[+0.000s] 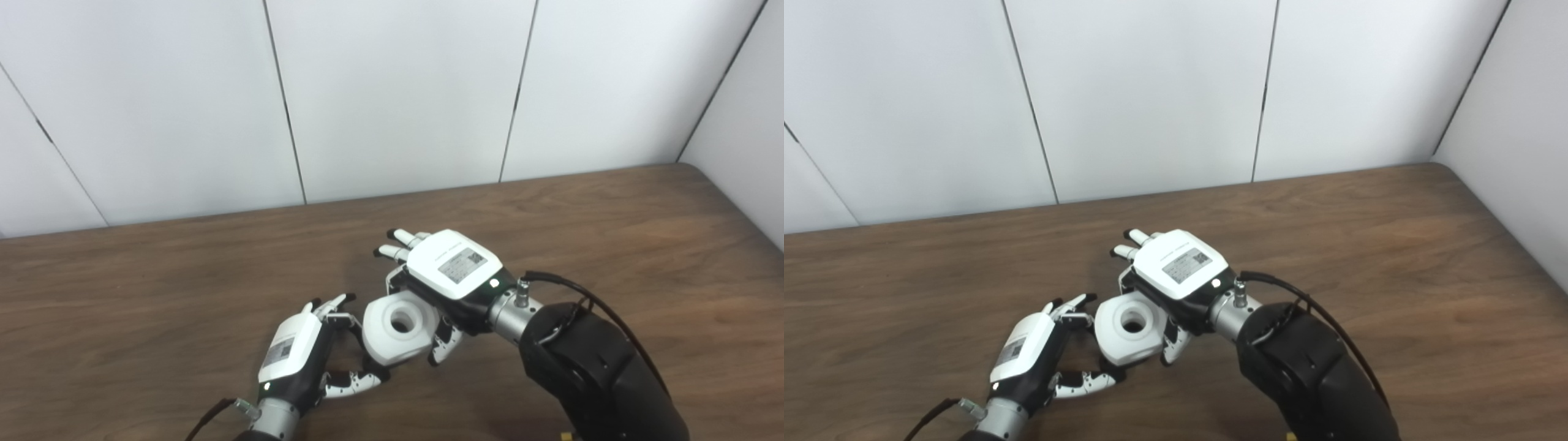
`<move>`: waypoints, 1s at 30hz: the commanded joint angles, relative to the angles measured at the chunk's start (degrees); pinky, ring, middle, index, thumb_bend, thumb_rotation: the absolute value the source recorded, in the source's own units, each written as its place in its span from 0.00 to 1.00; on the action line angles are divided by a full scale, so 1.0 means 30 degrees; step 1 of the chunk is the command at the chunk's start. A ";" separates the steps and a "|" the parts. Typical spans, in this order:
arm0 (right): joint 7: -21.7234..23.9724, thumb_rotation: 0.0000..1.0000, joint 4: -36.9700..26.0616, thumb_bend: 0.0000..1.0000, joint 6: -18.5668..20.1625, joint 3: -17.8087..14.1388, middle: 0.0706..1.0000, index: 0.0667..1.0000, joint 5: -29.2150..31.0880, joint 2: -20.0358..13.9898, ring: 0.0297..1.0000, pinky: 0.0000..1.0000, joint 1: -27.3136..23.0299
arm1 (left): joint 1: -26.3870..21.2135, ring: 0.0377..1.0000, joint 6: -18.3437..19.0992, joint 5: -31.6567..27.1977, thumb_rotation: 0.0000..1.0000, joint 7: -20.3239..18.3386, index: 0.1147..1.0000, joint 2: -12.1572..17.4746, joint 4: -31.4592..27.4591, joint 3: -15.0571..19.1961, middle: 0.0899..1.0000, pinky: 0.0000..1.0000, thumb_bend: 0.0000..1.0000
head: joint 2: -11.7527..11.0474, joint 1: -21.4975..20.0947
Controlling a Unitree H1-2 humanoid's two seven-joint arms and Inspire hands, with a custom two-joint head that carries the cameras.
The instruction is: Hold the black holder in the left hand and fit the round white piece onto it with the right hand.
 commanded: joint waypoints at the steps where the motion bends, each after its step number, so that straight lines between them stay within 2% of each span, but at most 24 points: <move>1: -0.0186 0.14 -0.0051 0.52 -0.0432 0.0259 0.91 0.45 -0.0071 0.0174 0.99 0.89 -0.0326 | -0.0310 0.91 -0.0187 0.0116 0.05 0.0243 0.42 -0.0259 -0.0684 -0.0112 0.91 1.00 0.51 | 0.0031 0.0017; 15: 0.1004 0.14 0.0303 0.51 -0.0072 0.0690 0.92 0.45 -0.0888 0.0324 1.00 0.99 -0.0513 | -0.0218 0.92 0.0078 0.0199 0.05 0.0153 0.42 -0.0218 -0.0871 -0.0225 0.92 1.00 0.51 | 0.0133 0.0180; 18: 0.1344 0.14 0.0260 0.52 0.0041 0.0675 0.92 0.45 -0.0953 0.0380 1.00 0.96 -0.0510 | -0.0155 0.93 0.0142 0.0160 0.05 0.0089 0.42 -0.0207 -0.0972 -0.0239 0.92 1.00 0.51 | 0.0081 0.0166; 23: 0.2418 0.14 0.0207 0.51 0.0596 0.0529 0.94 0.45 -0.0454 0.0450 1.00 0.99 -0.0595 | -0.0059 0.92 0.0041 0.0418 0.05 0.0233 0.42 -0.0121 -0.1016 -0.0381 0.91 1.00 0.51 | 0.0025 0.0201; 30: 0.4087 0.14 0.1099 0.51 0.1432 0.0313 0.93 0.45 0.0182 0.0165 1.00 0.94 -0.1661 | 0.0042 0.92 0.0109 0.0390 0.05 0.0239 0.42 -0.0159 -0.0994 -0.0418 0.91 1.00 0.51 | -0.0013 0.0333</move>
